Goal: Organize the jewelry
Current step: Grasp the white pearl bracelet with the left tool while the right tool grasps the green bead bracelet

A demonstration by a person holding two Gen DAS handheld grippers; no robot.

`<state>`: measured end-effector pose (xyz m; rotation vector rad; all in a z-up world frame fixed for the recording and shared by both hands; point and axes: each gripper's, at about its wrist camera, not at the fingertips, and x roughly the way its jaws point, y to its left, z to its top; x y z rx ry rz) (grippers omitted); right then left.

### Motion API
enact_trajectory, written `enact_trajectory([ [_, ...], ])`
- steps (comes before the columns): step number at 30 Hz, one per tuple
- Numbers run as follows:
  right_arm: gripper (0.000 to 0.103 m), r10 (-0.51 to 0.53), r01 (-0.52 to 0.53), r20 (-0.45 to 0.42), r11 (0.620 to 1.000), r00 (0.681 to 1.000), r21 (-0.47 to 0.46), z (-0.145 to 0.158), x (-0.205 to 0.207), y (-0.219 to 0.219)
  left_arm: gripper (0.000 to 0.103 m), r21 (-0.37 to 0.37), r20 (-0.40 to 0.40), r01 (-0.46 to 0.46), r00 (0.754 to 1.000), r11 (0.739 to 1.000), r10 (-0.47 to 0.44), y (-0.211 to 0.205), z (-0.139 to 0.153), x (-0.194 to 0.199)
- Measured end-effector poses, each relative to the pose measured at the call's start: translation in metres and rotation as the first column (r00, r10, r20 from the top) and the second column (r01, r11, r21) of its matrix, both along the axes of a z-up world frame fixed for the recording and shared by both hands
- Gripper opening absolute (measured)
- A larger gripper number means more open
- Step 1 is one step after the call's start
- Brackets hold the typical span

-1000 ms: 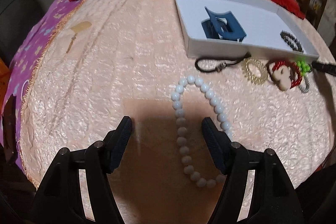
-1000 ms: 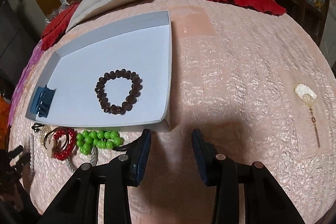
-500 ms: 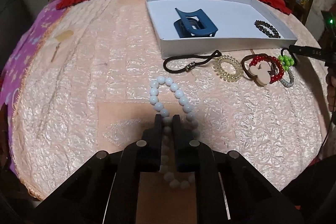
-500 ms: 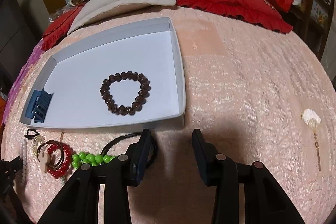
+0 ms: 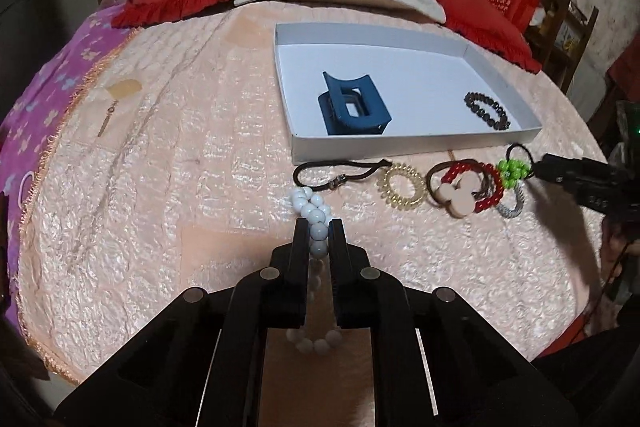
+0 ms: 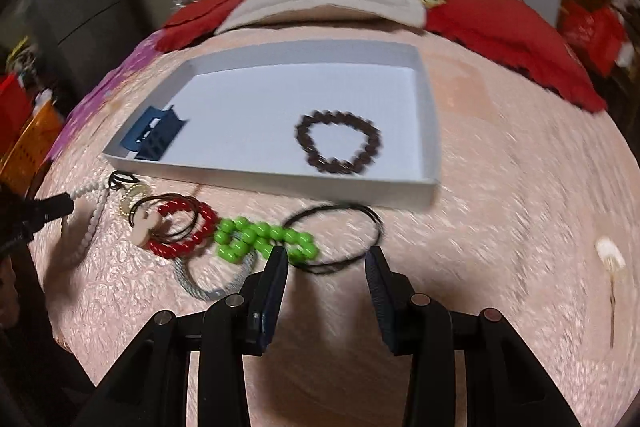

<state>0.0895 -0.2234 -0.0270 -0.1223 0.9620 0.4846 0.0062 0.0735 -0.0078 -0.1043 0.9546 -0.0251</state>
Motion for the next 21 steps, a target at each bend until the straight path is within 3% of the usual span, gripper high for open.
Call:
enact_trajectory([
  [8,0.038,0.043,-0.043,-0.004,0.997,0.999,-0.064,-0.017,0.014,0.022,0.008,-0.004,-0.009,0.004,1.000,1.000,-0.004,-0.004,-0.003,0.003],
  [12,0.017,0.105,-0.104,0.006,0.991,0.994,-0.079,-0.016,0.007,0.031,0.008,-0.011,-0.006,-0.001,1.000,1.000,0.001,-0.005,-0.001,0.003],
  [15,0.009,0.142,-0.139,0.020,0.984,0.990,-0.113,-0.016,0.001,0.037,0.008,-0.012,-0.005,-0.003,1.000,1.000,0.003,-0.006,-0.001,0.003],
  [21,0.009,0.103,-0.101,0.025,0.993,0.994,-0.067,-0.002,-0.004,0.028,0.008,-0.030,0.009,-0.014,1.000,0.999,0.014,-0.002,0.004,0.002],
])
